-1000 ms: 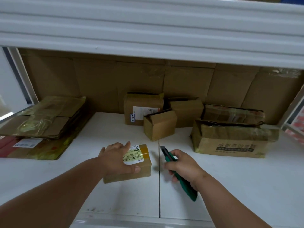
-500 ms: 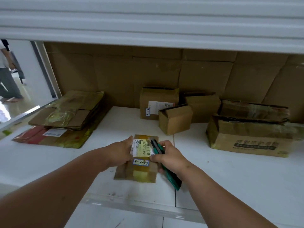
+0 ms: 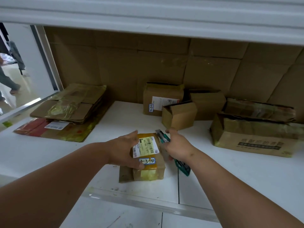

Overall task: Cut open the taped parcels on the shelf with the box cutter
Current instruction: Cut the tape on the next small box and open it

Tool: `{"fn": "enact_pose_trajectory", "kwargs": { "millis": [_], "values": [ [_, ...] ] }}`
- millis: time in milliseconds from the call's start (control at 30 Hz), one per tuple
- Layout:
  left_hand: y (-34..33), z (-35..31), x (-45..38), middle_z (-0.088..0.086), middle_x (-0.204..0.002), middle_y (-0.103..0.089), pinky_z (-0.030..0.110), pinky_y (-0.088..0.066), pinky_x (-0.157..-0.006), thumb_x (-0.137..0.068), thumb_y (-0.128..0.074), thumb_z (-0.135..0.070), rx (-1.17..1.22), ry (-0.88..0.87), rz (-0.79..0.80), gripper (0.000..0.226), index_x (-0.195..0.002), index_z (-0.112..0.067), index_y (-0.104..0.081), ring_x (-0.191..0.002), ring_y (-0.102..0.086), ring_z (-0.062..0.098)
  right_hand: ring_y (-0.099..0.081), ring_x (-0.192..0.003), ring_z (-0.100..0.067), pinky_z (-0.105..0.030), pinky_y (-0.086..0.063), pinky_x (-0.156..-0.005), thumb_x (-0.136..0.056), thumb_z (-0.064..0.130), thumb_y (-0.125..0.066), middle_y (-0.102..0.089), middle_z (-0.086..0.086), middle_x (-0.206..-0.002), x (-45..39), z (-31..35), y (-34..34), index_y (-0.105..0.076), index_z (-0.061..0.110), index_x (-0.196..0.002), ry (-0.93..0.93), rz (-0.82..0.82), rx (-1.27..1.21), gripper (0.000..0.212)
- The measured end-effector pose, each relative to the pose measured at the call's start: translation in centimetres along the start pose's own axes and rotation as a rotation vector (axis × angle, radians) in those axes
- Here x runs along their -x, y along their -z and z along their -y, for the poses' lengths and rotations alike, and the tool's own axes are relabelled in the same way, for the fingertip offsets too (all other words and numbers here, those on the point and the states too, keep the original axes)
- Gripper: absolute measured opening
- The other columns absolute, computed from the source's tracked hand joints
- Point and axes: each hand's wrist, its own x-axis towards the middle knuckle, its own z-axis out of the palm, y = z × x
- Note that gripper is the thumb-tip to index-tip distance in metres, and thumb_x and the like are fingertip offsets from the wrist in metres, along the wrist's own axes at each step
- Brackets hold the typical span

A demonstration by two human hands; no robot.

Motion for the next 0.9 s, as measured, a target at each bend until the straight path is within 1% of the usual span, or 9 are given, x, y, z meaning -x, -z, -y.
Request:
{"fn": "enact_pose_trajectory", "kwargs": {
  "millis": [33, 167, 267, 367, 500, 667, 800, 867, 900],
  "values": [
    [0.1, 0.1, -0.2, -0.013, -0.162, 0.011, 0.028, -0.018, -0.118, -0.069, -0.071, -0.07, -0.007, 0.012, 0.029, 0.12, -0.157, -0.026, -0.003, -0.149, -0.008, 0.013, -0.069, -0.086, -0.027, -0.041, -0.059, -0.078, -0.093, 0.017, -0.053, -0.06, -0.007, -0.115, -0.1, 0.3, 0.1, -0.034, 0.027, -0.138, 0.006, 0.006, 0.033, 0.05],
    [0.5, 0.7, -0.8, -0.015, -0.161, 0.016, 0.028, -0.015, -0.118, -0.066, -0.075, -0.069, -0.062, 0.017, 0.129, 0.128, -0.156, -0.027, 0.007, -0.149, -0.003, 0.011, -0.07, -0.076, -0.025, -0.047, -0.059, -0.076, -0.093, 0.015, -0.052, -0.067, -0.008, -0.097, -0.7, 1.6, 0.5, -0.045, 0.026, -0.12, 0.043, 0.044, 0.146, 0.03],
    [0.6, 1.4, -0.9, -0.019, -0.16, 0.019, 0.026, -0.015, -0.116, -0.065, -0.077, -0.066, -0.073, 0.001, 0.152, 0.129, -0.155, -0.029, 0.007, -0.149, -0.001, 0.009, -0.067, -0.084, -0.026, -0.045, -0.059, -0.077, -0.093, 0.012, -0.053, -0.065, -0.009, -0.104, -1.0, 2.9, 0.6, -0.051, 0.02, -0.121, 0.072, 0.063, 0.249, 0.03],
    [0.6, 1.8, -1.1, -0.02, -0.159, 0.018, 0.028, -0.015, -0.116, -0.064, -0.076, -0.069, -0.094, -0.012, 0.146, 0.128, -0.155, -0.031, 0.006, -0.149, -0.001, 0.009, -0.065, -0.089, -0.026, -0.04, -0.057, -0.077, -0.093, 0.01, -0.053, -0.062, -0.01, -0.113, -1.2, 4.1, 0.8, -0.056, 0.015, -0.123, 0.087, 0.064, 0.375, 0.03],
    [0.7, 1.7, -1.3, -0.019, -0.16, 0.015, 0.027, -0.014, -0.115, -0.063, -0.073, -0.073, -0.131, -0.021, 0.138, 0.128, -0.155, -0.031, 0.004, -0.148, -0.003, 0.009, -0.066, -0.095, -0.026, -0.036, -0.055, -0.078, -0.096, 0.013, -0.053, -0.063, -0.013, -0.115, -1.5, 5.8, 0.9, -0.061, 0.009, -0.123, 0.067, 0.099, 0.496, 0.028],
    [0.7, 1.6, -1.3, -0.018, -0.161, 0.012, 0.031, -0.014, -0.118, -0.063, -0.069, -0.077, -0.118, -0.024, 0.129, 0.125, -0.156, -0.031, 0.0, -0.149, -0.003, 0.01, -0.067, -0.092, -0.024, -0.031, -0.054, -0.072, -0.095, 0.013, -0.055, -0.067, -0.011, -0.11, -2.1, 7.3, 0.7, -0.065, 0.008, -0.116, 0.01, 0.113, 0.531, 0.024],
    [0.5, 1.9, -1.2, -0.02, -0.161, 0.01, 0.032, -0.015, -0.121, -0.06, -0.072, -0.077, -0.064, -0.025, 0.114, 0.127, -0.156, -0.031, -0.002, -0.149, -0.004, 0.01, -0.063, -0.082, -0.021, -0.029, -0.051, -0.065, -0.093, 0.013, -0.058, -0.068, -0.011, -0.107, -2.5, 7.8, 0.5, -0.065, 0.008, -0.113, -0.012, 0.12, 0.563, 0.022],
    [0.4, 2.1, -1.3, -0.02, -0.161, 0.011, 0.033, -0.014, -0.121, -0.059, -0.072, -0.077, -0.056, -0.033, 0.111, 0.128, -0.156, -0.031, -0.002, -0.149, -0.003, 0.009, -0.063, -0.087, -0.021, -0.029, -0.052, -0.066, -0.094, 0.015, -0.059, -0.067, -0.01, -0.11, -2.7, 7.8, 0.5, -0.065, 0.008, -0.117, -0.012, 0.113, 0.572, 0.025],
    [0.3, 2.1, -1.3, -0.02, -0.161, 0.011, 0.033, -0.014, -0.121, -0.059, -0.072, -0.077, -0.056, -0.037, 0.111, 0.129, -0.156, -0.03, -0.001, -0.149, -0.002, 0.009, -0.064, -0.093, -0.022, -0.03, -0.053, -0.072, -0.094, 0.016, -0.058, -0.067, -0.01, -0.113, -2.7, 7.8, 0.5, -0.065, 0.008, -0.119, -0.013, 0.113, 0.567, 0.027]
  ]
}}
